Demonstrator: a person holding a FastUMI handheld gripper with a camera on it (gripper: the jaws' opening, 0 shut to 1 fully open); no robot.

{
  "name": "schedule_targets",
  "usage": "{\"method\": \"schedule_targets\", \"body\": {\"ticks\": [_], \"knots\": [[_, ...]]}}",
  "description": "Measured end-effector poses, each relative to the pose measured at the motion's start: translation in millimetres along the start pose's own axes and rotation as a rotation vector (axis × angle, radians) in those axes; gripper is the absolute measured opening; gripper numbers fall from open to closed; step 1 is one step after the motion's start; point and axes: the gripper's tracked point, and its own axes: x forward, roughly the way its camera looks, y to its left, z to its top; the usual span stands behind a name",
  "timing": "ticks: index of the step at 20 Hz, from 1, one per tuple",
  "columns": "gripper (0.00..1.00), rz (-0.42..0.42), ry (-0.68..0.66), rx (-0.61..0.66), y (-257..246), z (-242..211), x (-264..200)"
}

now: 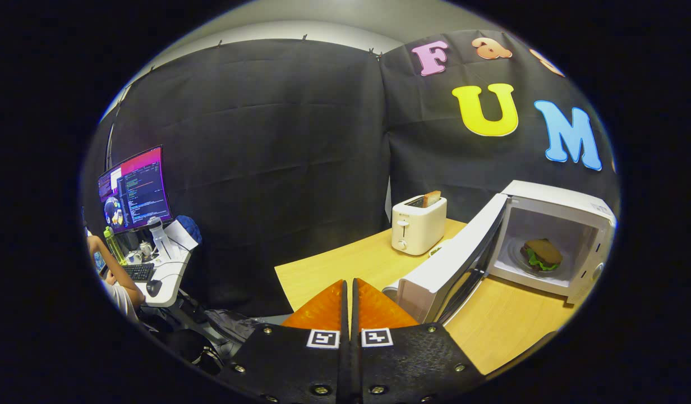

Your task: Open the microwave, put the food inside, and close the microwave door.

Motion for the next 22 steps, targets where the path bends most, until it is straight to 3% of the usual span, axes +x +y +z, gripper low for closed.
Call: {"method": "schedule_targets", "body": {"ticks": [2, 4, 6, 12, 22], "knots": [[0.0, -0.051, 0.005, 0.016, -19.1, -4.0, 0.6], [0.0, -0.049, 0.0, 0.055, -20.5, -4.1, -0.4], [0.0, -0.077, -0.003, 0.018, -24.4, -4.0, -5.1], [0.0, -0.148, 0.014, 0.037, -60.0, -17.1, -45.1], [0.0, -0.429, -0.04, 0.149, -173.8, -12.8, -122.2]]}}
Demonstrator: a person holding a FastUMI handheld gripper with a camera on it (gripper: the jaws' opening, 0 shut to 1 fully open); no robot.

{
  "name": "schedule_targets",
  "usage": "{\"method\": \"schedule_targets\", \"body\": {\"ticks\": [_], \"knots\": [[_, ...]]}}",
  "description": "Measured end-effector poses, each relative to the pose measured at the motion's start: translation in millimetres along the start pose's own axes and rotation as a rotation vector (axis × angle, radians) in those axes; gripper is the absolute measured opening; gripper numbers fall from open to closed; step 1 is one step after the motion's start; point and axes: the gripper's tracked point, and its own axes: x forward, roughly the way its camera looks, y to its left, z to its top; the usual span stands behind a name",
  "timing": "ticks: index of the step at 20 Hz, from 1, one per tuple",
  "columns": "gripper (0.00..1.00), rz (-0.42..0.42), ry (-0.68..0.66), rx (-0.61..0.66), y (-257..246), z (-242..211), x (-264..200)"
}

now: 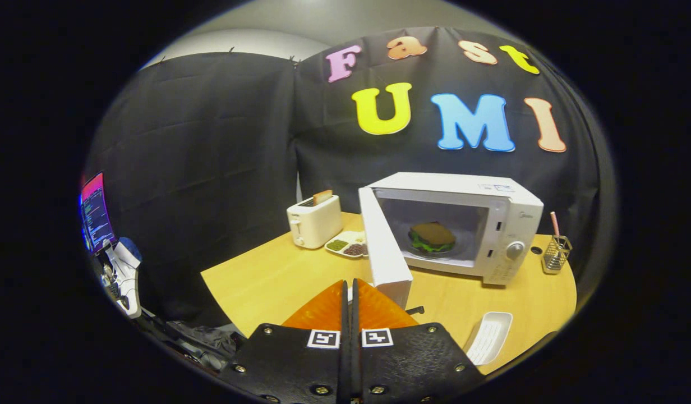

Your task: Open the microwave, put the food inside, and close the microwave door.

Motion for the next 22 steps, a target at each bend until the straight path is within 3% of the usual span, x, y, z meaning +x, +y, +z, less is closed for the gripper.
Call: {"method": "schedule_targets", "body": {"ticks": [22], "knots": [[0.0, -0.251, -0.039, 0.057, -168.1, 31.3, 62.3]]}}
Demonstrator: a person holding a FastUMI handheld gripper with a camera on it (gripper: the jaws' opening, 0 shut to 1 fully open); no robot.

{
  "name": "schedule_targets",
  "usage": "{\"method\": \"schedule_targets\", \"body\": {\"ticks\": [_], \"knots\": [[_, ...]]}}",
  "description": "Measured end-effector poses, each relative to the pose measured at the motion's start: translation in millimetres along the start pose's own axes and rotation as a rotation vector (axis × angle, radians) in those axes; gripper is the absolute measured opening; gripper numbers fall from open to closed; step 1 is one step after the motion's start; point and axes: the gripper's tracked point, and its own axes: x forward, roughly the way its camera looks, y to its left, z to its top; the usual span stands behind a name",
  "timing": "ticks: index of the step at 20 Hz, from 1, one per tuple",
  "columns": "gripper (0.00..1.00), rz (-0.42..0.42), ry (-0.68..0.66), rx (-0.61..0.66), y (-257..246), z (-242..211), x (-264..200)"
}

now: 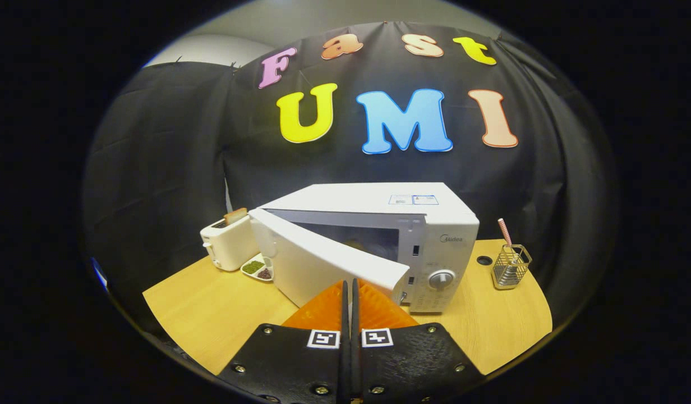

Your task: Open the microwave, put the food inside, and close the microwave door.

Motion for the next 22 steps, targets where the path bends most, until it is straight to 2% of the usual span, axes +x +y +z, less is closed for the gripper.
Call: {"method": "schedule_targets", "body": {"ticks": [12, 16, 22], "knots": [[0.0, -0.137, -0.034, 0.02, -57.6, 29.8, 70.7], [0.0, -0.129, -0.043, -0.014, -57.8, 32.0, 75.3], [0.0, -0.126, -0.056, 0.001, -59.9, 34.1, 84.2]]}}
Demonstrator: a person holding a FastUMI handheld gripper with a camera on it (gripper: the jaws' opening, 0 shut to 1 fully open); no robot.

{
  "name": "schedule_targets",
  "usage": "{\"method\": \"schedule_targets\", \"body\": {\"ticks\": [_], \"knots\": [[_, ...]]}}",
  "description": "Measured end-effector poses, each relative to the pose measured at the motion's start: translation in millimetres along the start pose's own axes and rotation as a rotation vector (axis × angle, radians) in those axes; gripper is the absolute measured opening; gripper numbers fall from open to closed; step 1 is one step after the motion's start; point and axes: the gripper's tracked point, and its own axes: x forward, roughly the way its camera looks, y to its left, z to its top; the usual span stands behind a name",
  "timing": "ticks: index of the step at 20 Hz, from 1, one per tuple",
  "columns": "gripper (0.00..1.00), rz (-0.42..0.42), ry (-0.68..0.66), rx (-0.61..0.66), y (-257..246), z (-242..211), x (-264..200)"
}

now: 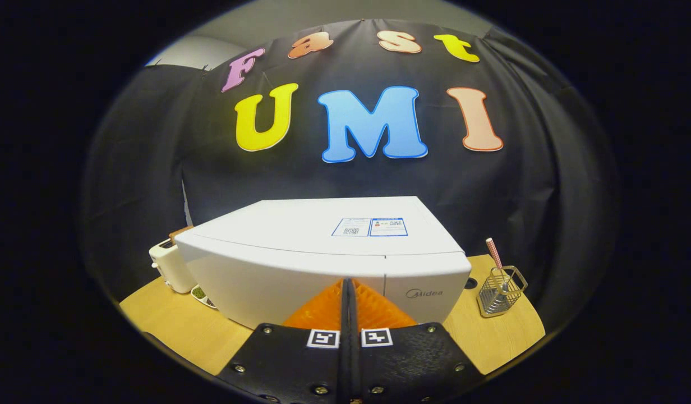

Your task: Open the microwave, put the food inside, and close the microwave door.

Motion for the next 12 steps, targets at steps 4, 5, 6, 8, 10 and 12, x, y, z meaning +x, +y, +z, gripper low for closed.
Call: {"method": "schedule_targets", "body": {"ticks": [4, 5, 6, 8, 10, 12], "knots": [[0.0, -0.006, -0.045, 0.018, -8.6, 22.1, -11.4], [0.0, -0.028, -0.084, 0.028, -15.7, 39.7, -21.5], [0.0, -0.048, -0.118, 0.028, -22.9, 60.1, -34.3], [0.0, -0.082, -0.205, 0.028, -38.1, 107.0, -61.7], [0.0, -0.13, -0.28, 0.025, -53.1, 150.3, -94.1], [0.04, -0.152, -0.308, 0.055, -59.8, 178.6, -122.9]]}}
